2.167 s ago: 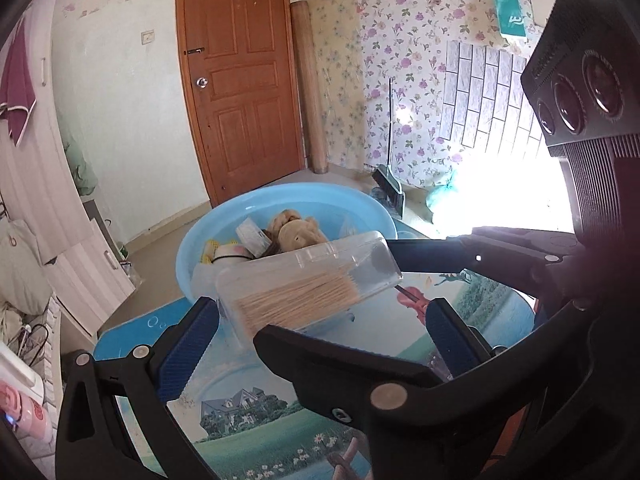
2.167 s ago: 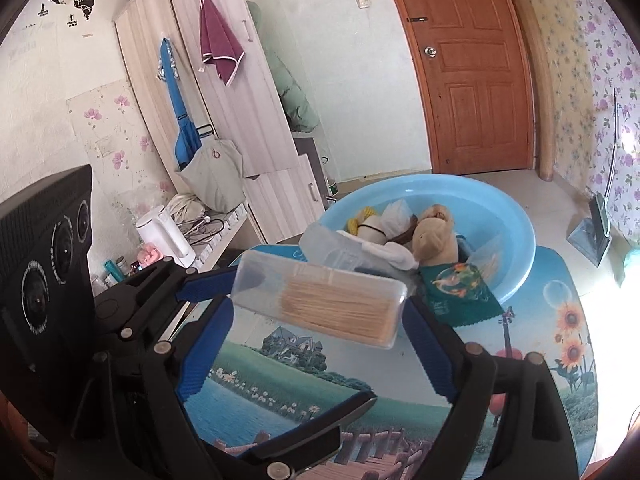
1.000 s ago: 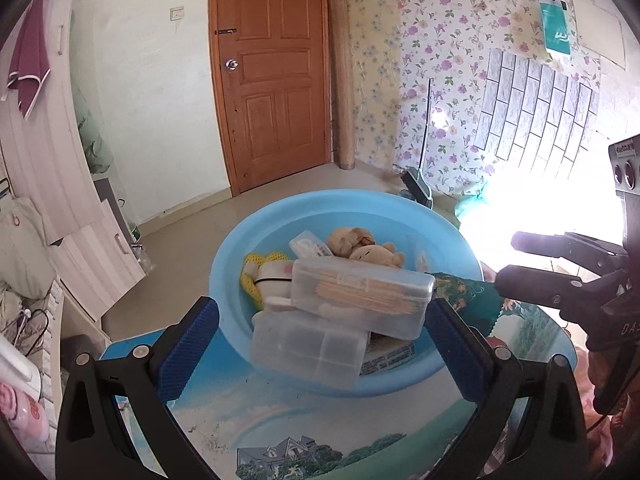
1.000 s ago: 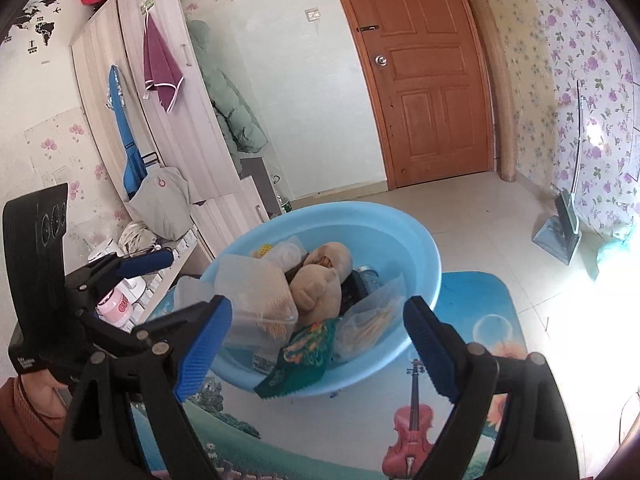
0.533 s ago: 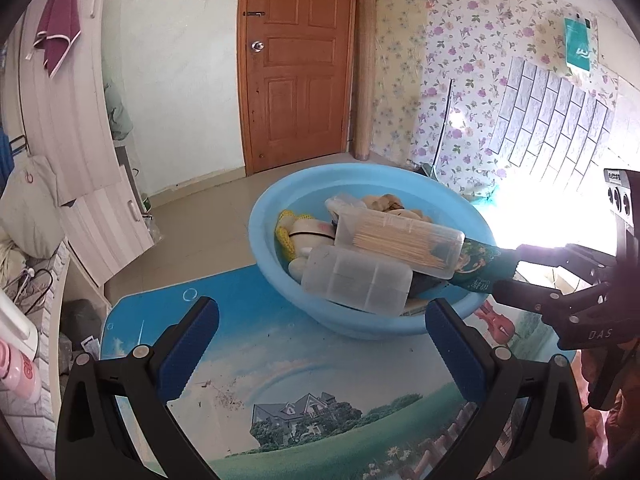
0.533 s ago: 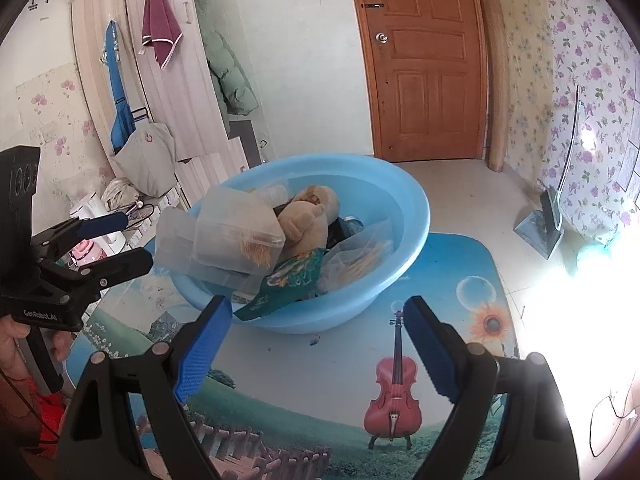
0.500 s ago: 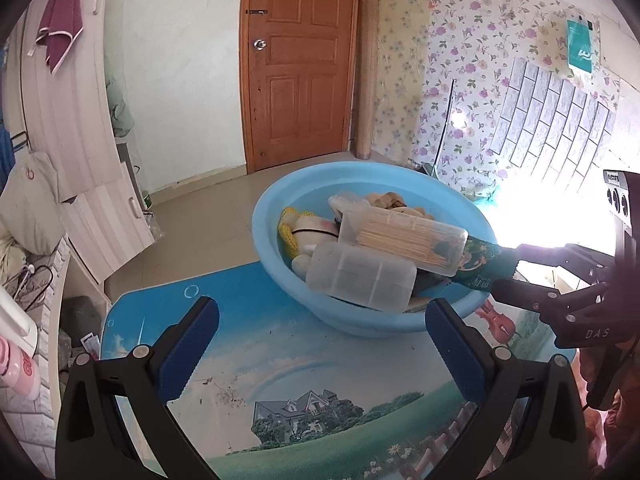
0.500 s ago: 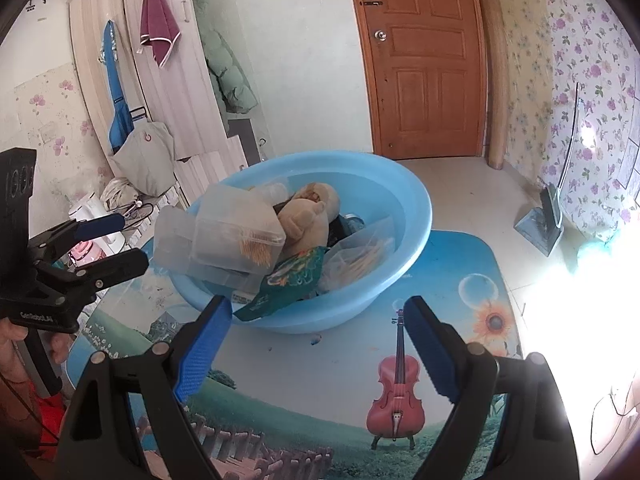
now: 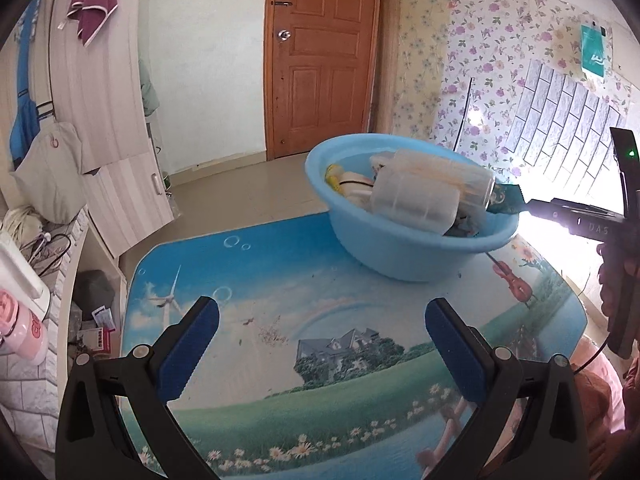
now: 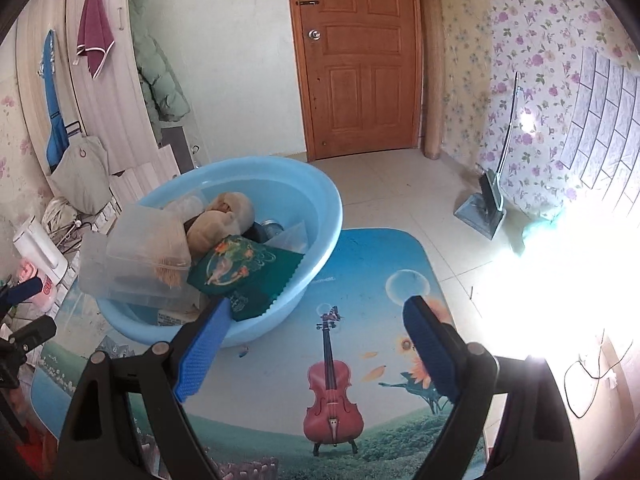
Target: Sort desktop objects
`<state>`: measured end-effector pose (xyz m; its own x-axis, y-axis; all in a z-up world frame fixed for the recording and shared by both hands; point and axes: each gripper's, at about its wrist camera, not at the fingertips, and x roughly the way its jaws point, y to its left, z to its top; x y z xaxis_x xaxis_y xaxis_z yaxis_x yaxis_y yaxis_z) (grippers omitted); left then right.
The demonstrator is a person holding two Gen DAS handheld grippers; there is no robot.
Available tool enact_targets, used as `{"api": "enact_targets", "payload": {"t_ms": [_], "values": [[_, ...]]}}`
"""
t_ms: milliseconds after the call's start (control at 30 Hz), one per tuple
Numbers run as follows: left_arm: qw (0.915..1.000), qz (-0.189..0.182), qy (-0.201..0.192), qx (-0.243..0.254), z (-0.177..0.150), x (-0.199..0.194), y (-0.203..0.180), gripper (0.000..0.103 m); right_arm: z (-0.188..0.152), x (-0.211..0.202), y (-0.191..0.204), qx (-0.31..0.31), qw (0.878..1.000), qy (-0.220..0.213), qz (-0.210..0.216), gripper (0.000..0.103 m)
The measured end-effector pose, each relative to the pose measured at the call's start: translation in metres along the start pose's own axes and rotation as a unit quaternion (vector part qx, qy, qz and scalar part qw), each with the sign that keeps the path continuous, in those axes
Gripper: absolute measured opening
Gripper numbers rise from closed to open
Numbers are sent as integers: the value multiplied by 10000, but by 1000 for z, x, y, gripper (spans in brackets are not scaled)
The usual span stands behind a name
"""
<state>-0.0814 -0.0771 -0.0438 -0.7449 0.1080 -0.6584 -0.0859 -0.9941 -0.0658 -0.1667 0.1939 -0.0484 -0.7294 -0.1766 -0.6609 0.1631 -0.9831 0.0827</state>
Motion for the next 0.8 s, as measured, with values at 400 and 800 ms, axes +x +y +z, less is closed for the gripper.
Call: {"api": "enact_targets", "payload": {"t_ms": [400, 800], "values": [[9959, 317, 414, -740, -55, -19, 53, 103, -30, -10, 13, -81, 9993, 230, 281, 89], [9994, 162, -256, -165, -22, -52, 7, 103, -34, -48, 37, -381, 9981, -198, 450, 89]]}}
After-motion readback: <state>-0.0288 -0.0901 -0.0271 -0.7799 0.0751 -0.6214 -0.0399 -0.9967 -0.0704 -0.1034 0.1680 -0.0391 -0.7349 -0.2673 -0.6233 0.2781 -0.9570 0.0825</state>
